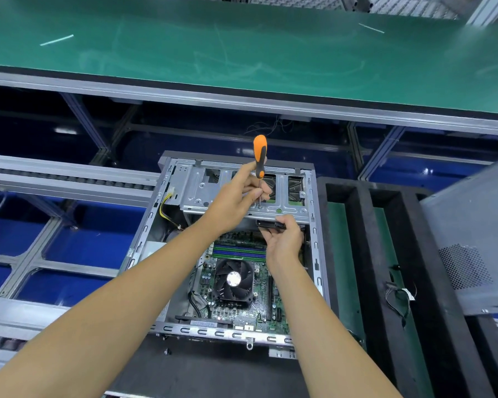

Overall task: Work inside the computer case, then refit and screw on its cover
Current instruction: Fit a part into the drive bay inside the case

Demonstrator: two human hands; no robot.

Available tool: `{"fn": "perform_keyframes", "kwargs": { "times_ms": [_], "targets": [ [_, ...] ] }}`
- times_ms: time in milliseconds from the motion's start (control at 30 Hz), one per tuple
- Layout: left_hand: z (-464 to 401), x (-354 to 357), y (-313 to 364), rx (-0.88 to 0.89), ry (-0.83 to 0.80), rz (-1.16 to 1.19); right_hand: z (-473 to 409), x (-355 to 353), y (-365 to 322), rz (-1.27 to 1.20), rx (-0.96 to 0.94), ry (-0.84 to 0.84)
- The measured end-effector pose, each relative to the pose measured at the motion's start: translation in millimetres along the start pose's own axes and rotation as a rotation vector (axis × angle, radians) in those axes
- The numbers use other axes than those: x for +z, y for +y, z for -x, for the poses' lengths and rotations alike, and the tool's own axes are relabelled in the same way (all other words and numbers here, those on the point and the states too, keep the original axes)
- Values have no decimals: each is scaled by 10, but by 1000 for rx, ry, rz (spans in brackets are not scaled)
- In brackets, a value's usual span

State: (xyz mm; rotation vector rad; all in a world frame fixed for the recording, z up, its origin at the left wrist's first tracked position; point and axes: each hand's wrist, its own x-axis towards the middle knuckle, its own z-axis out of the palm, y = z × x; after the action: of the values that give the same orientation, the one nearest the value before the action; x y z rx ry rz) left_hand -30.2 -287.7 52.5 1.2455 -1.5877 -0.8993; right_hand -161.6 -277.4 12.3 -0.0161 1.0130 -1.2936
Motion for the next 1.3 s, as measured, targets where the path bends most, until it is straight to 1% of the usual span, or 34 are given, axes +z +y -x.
{"fn": "perform_keyframes", "kwargs": {
  "times_ms": [300,567,667,833,933,1167,1300],
  "targets": [
    [-54,8,68,-44,2,-41,1,-3,1,10,2,-6],
    [-76,-51,15,-123,14,76,20,3,-12,-3,5,-11],
    [-70,-42,-15,-139,24,55,30,7,-24,-13,16,-14],
    [-45,-1,3,-163,-4,64,41,5,-25,-15,17,-14],
    [-25,-37,2,-130,-29,9,34,6,-20,-25,20,-11],
    [20,-23,-2,-123,33,-14,28,5,-23,-7,21,-8],
    [21,4,-8,-147,60,55,35,-2,-20,-3,20,-10]
  ]
}}
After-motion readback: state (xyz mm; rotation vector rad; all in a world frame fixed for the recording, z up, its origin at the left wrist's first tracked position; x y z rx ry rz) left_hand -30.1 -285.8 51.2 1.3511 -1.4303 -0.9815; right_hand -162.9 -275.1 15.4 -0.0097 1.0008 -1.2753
